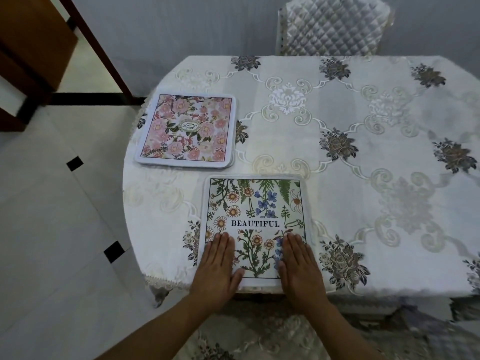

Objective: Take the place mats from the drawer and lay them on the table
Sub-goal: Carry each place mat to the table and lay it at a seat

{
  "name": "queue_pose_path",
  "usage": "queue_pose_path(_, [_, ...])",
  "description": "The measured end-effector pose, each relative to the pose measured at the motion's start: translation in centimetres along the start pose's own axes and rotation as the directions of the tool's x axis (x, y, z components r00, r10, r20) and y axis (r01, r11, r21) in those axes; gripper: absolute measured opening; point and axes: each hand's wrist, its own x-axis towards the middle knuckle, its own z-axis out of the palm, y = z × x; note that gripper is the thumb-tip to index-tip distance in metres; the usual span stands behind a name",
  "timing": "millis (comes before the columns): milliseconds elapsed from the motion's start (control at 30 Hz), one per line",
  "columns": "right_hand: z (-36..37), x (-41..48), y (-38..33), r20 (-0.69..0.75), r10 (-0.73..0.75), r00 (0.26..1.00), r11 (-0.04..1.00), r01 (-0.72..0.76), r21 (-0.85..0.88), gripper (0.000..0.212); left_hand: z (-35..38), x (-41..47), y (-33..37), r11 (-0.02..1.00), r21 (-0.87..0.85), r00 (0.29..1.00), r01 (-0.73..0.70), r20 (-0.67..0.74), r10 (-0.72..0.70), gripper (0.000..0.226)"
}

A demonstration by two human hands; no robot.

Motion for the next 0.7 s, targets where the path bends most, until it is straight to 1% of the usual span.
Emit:
queue_pose_path(100, [-0.7,2.5,-1.7,-0.023,-0.043,0.999,0.998,0.044,0.039,0.057,-1.1,2.3,0.7,0.998,-0.056,1.0,-0.02,-0.024,0.019,0.071])
queue_pose_path(167, [-1.4,5.6,-3.1,-0.002,-0.083,0.997,0.996,0.083,0.024,0.06,-2.3,5.3,1.1,0.997,-0.062,0.999,-0.037,-0.04,0.035,0.069])
queue_pose_path(233, [-2.3,9.3,-4.5,0.038,-0.088,0.995,0.996,0.087,0.035,0.065,-3.6,8.9,1.2,0.997,-0.067,0.999,-0.026,-0.027,0.024,0.068])
queue_pose_path(300, [-3.2,12.7,-5.5,0.069,-0.088,0.994,0.996,0.086,0.031,0.065,-4.9,12.3,1.0,0.999,-0.042,1.0,-0.018,0.013,0.019,0.072])
queue_pose_path(400, [-4.1,16.3,-6.2,0.127,-0.099,0.987,0.994,0.104,-0.034,0.065,-6.6,15.7,0.4,1.0,-0.005,0.998,-0.024,0.055,0.024,0.081])
queue_pose_path(567, [-4.4,19.1,-6.5,0.19,-0.11,0.976,0.988,0.128,-0.086,0.064,-7.5,18.2,-0.6,0.998,0.054,0.992,-0.044,0.118,0.038,0.075])
queue_pose_path(700, [-4.2,19.6,-6.3,0.198,-0.106,0.974,0.989,0.124,-0.083,0.062,-7.1,18.6,-1.3,0.996,0.061,0.993,-0.062,0.102,0.056,0.07])
